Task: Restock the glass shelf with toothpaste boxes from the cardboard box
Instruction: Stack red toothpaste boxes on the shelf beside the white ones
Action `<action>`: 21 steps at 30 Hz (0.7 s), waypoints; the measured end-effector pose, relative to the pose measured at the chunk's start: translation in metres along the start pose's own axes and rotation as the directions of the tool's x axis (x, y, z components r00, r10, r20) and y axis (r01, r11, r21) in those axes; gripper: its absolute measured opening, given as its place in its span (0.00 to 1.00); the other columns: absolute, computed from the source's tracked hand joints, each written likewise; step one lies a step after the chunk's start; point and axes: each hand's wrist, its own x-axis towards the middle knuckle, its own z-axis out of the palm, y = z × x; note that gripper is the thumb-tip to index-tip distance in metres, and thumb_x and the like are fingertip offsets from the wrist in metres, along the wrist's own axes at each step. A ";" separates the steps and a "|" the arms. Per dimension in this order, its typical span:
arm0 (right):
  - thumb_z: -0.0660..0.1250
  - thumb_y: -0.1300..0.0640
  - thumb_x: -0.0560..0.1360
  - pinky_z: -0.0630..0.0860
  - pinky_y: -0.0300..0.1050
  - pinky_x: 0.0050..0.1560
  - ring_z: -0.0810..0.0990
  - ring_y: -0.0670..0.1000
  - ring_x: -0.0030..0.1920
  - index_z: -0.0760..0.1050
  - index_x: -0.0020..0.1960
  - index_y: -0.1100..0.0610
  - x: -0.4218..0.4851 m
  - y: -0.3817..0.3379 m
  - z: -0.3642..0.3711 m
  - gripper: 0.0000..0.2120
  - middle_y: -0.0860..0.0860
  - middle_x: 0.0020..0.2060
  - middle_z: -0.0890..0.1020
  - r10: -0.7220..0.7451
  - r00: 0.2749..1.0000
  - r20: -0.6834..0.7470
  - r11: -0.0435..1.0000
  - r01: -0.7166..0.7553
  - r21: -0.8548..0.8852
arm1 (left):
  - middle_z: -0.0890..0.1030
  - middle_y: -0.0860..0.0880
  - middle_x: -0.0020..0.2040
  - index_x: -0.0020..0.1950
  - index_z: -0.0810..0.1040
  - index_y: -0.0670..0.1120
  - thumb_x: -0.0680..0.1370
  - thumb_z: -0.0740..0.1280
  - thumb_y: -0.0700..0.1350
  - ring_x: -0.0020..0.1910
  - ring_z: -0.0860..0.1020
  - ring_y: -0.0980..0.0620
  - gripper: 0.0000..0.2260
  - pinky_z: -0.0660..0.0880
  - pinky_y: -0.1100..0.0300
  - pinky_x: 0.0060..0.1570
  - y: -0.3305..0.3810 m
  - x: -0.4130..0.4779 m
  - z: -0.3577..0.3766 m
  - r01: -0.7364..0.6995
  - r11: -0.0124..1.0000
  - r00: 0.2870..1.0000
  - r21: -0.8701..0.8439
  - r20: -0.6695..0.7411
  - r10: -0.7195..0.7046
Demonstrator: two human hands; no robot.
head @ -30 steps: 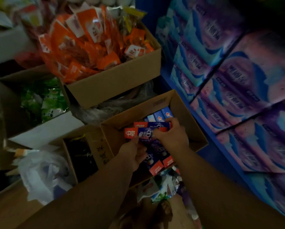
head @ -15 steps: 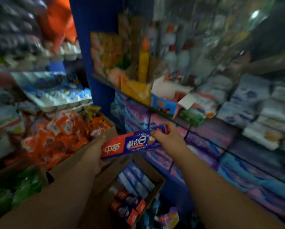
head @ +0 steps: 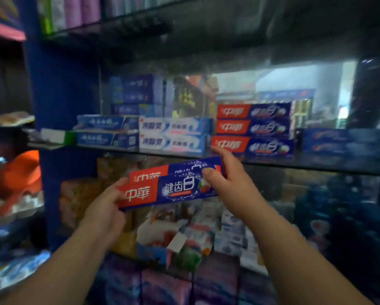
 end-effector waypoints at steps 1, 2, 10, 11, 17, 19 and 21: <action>0.63 0.39 0.70 0.73 0.51 0.63 0.74 0.47 0.62 0.61 0.71 0.41 0.002 -0.006 -0.021 0.31 0.46 0.66 0.69 -0.033 0.999 -0.041 0.999 0.033 0.001 | 0.79 0.45 0.46 0.65 0.73 0.44 0.77 0.52 0.32 0.41 0.78 0.51 0.20 0.77 0.58 0.40 0.010 -0.001 0.023 -0.026 1.000 0.998 0.005 0.055 0.026; 0.62 0.37 0.67 0.72 0.53 0.64 0.73 0.47 0.64 0.61 0.71 0.40 0.002 -0.012 -0.042 0.33 0.46 0.67 0.70 -0.053 0.995 -0.085 0.999 0.053 0.003 | 0.79 0.45 0.47 0.64 0.73 0.45 0.78 0.52 0.32 0.43 0.78 0.51 0.20 0.77 0.57 0.41 0.018 -0.005 0.047 -0.048 0.999 0.992 0.011 0.115 0.046; 0.61 0.45 0.78 0.71 0.51 0.64 0.77 0.47 0.61 0.56 0.75 0.42 0.022 0.003 -0.163 0.28 0.47 0.67 0.73 0.014 0.984 -0.177 0.996 -0.029 -0.081 | 0.82 0.49 0.41 0.66 0.71 0.43 0.76 0.52 0.26 0.32 0.82 0.60 0.23 0.79 0.67 0.33 0.021 0.020 0.187 -0.198 0.963 0.894 0.182 0.437 0.101; 0.59 0.48 0.80 0.70 0.47 0.62 0.76 0.46 0.59 0.55 0.76 0.44 0.024 0.009 -0.169 0.26 0.46 0.65 0.72 0.052 0.987 -0.151 0.992 -0.068 -0.106 | 0.82 0.48 0.41 0.66 0.72 0.40 0.75 0.53 0.26 0.33 0.82 0.59 0.22 0.79 0.66 0.35 0.015 0.027 0.194 -0.199 0.952 0.889 0.234 0.451 0.075; 0.52 0.38 0.80 0.62 0.54 0.69 0.65 0.57 0.72 0.45 0.76 0.36 0.038 0.038 -0.184 0.28 0.51 0.75 0.63 0.330 0.944 -0.034 0.874 -0.319 -0.366 | 0.70 0.47 0.70 0.76 0.60 0.50 0.79 0.64 0.40 0.61 0.74 0.48 0.27 0.70 0.54 0.64 -0.007 0.072 0.193 -0.282 0.682 0.888 0.674 0.453 -0.081; 0.56 0.34 0.75 0.62 0.55 0.71 0.65 0.58 0.72 0.43 0.76 0.34 0.040 0.037 -0.186 0.34 0.52 0.75 0.64 0.355 0.935 0.001 0.858 -0.326 -0.398 | 0.69 0.49 0.70 0.77 0.57 0.55 0.78 0.66 0.44 0.63 0.72 0.49 0.31 0.68 0.54 0.66 -0.002 0.078 0.187 -0.339 0.582 0.861 0.739 0.493 -0.124; 0.63 0.34 0.71 0.66 0.53 0.70 0.70 0.55 0.69 0.42 0.76 0.35 0.040 0.035 -0.184 0.42 0.50 0.72 0.68 0.347 0.937 0.038 0.852 -0.298 -0.430 | 0.71 0.49 0.69 0.76 0.55 0.60 0.77 0.68 0.44 0.62 0.74 0.49 0.33 0.70 0.51 0.67 0.004 0.078 0.184 -0.349 0.504 0.849 0.790 0.494 -0.188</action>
